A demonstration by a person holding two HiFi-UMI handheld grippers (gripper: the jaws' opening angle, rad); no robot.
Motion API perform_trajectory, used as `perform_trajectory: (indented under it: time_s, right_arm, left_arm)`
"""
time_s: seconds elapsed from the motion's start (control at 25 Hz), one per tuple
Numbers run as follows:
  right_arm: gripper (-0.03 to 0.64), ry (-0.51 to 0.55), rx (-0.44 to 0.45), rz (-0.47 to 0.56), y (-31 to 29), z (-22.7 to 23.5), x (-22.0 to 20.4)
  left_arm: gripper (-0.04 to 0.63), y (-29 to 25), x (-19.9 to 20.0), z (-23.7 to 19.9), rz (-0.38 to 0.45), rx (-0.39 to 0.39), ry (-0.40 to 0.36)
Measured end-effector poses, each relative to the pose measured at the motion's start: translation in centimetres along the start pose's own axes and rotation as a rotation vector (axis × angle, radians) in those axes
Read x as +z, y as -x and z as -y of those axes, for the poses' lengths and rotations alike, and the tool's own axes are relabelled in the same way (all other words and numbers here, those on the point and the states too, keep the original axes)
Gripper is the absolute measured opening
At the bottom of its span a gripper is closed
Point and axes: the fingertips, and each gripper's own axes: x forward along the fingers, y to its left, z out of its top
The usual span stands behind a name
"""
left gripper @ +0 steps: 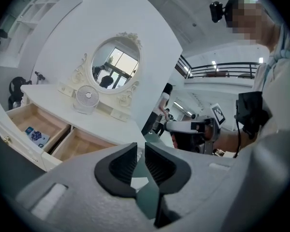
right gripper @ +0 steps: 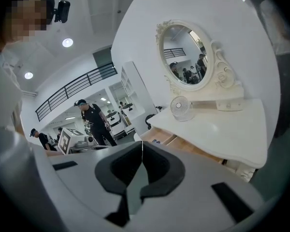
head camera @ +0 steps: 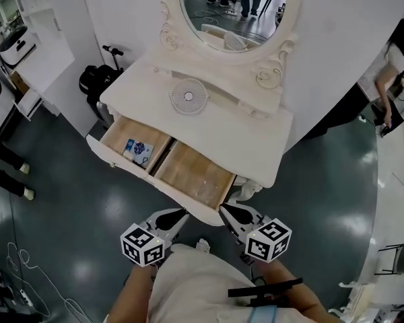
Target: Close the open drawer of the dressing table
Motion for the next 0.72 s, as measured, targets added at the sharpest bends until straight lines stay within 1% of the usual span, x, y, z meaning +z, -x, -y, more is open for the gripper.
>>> perform_trajectory:
  time_s: [0.2,0.44,0.72]
  right_arm:
    - [0.017,-0.011,0.003,-0.008,-0.6,0.7,0.5]
    - [0.017,-0.010,0.016,-0.026,-2.0,0.7,1.0]
    - [0.017,-0.012,0.007,-0.051,-2.7,0.7,0.5]
  left_arm:
    - [0.069,-0.2,-1.8,-1.5,-0.043,0.039,0.036]
    - [0.117,-0.9,-3.3,-3.8,-0.087,0.077,0.051]
    - [0.141,-2.2,-5.9,-6.4,-0.190,0.109,0.050]
